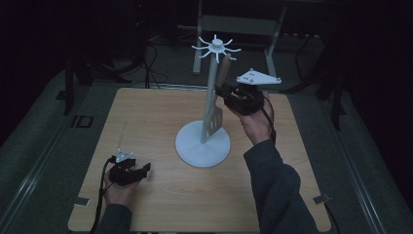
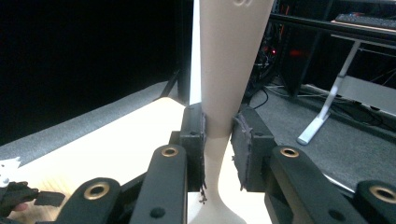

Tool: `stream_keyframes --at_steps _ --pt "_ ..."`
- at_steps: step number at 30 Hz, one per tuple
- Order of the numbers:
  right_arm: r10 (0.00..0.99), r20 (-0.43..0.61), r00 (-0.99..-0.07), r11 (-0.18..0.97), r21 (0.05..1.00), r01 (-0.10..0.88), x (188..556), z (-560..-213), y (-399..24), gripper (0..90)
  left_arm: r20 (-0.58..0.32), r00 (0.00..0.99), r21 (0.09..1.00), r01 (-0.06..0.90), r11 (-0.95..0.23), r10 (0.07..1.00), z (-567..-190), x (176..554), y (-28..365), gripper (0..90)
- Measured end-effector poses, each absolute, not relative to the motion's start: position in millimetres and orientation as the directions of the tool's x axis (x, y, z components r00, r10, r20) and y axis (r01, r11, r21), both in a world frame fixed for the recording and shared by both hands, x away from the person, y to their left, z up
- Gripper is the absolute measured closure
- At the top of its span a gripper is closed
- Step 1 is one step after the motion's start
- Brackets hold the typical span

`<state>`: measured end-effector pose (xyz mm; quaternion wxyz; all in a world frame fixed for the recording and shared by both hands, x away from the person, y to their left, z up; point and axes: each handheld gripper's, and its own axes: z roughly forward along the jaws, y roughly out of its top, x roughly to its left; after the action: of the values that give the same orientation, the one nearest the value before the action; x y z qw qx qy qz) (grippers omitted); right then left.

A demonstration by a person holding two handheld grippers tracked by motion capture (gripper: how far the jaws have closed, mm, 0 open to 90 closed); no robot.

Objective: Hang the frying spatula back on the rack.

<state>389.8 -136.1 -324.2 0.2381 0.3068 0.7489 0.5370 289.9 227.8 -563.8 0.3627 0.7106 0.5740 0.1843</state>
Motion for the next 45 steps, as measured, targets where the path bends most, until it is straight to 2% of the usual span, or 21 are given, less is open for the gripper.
stream_keyframes --at_steps 22,35,45 --pt "0.714 -0.045 -0.699 0.239 0.954 0.183 388 -327 -138 72.9 -0.154 0.274 0.727 0.682 -0.079 0.949 -564 290 228 34.1" --pt "0.708 -0.057 -0.704 0.248 0.953 0.173 387 -332 -138 64.4 -0.155 0.273 0.727 0.682 -0.077 0.949 -564 290 228 34.0" --pt "0.711 -0.06 -0.7 0.251 0.952 0.173 388 -337 -142 52.4 -0.156 0.274 0.727 0.682 -0.077 0.949 -564 290 228 33.9"
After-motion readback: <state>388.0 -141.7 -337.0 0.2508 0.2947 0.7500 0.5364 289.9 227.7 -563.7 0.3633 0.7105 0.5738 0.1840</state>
